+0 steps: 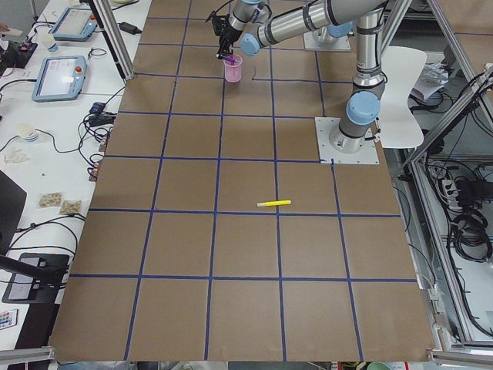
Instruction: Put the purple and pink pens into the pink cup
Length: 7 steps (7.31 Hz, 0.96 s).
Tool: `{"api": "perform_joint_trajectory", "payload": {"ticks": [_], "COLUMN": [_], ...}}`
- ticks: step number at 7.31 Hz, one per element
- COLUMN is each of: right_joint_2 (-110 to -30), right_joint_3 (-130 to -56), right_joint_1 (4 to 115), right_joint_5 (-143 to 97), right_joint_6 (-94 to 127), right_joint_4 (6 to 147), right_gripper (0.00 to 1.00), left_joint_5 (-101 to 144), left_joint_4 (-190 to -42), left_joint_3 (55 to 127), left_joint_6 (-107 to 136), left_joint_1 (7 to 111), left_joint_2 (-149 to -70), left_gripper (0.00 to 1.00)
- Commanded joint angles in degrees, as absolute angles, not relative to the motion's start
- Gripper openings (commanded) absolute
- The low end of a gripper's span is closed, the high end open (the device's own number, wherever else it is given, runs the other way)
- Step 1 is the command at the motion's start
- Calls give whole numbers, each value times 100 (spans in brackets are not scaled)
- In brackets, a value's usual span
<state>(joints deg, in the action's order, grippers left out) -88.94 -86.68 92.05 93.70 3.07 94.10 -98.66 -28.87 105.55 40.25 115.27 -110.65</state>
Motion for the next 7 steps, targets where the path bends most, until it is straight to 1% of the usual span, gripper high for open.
{"api": "perform_joint_trajectory", "payload": {"ticks": [1,4,5,7], "right_joint_2": [-8859,-8833,-8842,-8903], "right_joint_3": [-8570,-8570,-8604,-8587], "right_joint_1": [9202,9202,9202,9211], "right_joint_5": [9220,9211,9211,9211], "right_joint_6": [299,299,299,299], "right_joint_4": [9352,9360,9352,9343], "right_gripper": [100,100,100,100], "left_joint_5": [-9853,-9800,-9791,-9668], "left_joint_4": [-2848,-2900,-3344,-5071], "left_joint_3": [10521,10451,10241,9443], "left_joint_6": [4025,3947,3903,2319], "left_joint_1": [11523,11418,11208,10401], "left_joint_2": [-11048,-10908,-10846,-10697], "left_gripper": [100,100,100,100]}}
